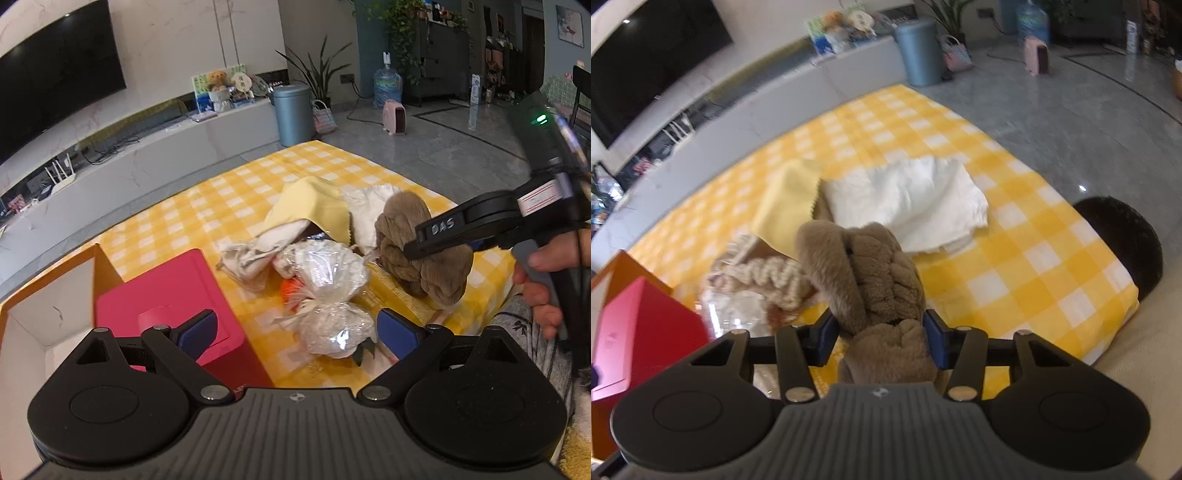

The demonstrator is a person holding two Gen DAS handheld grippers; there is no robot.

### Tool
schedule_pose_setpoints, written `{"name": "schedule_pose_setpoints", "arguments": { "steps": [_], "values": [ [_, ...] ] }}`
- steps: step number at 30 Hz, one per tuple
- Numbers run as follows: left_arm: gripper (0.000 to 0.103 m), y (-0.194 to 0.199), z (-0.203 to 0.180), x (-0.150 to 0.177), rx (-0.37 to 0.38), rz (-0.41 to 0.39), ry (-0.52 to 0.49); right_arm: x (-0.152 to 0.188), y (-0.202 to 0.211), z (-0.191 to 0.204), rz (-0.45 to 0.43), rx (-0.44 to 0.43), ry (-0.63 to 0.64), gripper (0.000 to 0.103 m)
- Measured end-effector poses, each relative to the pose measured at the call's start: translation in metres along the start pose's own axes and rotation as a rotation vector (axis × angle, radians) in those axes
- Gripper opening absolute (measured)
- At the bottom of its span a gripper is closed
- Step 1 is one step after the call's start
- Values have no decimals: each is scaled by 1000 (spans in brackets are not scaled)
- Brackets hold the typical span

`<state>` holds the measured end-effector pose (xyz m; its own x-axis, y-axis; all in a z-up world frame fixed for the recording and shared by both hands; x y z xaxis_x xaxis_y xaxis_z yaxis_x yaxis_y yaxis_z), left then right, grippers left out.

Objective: Organize soft objects
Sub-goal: 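Reach the right tool to the brown fluffy slippers and close on them, then lift the brown slippers with the right tool while the left tool grasps the plastic-wrapped bundle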

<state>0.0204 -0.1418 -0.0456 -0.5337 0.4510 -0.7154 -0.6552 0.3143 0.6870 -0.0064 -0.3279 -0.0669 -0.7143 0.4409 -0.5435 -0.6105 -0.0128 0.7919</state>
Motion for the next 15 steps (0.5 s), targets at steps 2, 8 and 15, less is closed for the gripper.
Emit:
{"name": "schedule_pose_setpoints", "arguments": {
  "steps": [2,8,15],
  "values": [
    [103,-6,-3,-3,-1,12,-9,-2,2,-4,-6,-29,-20,48],
    [103,-33,-23,-9,-5,77,-51,-3,-7,-9,16,-51,-58,48],
    [103,-69,-43,-12,-26,146,-102,-5,-12,-16,35,-73,-89,48]
  ]
}}
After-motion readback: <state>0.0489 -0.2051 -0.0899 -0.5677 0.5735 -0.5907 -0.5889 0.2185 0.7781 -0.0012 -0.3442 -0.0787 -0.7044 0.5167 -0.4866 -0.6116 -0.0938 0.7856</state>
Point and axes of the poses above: each gripper's, at about its wrist camera, not at the fingertips, and y roughly against the way its jaws point, z to its left, x to its underside, the point moved 2 cm from there along -y, roughly the way its jaws point
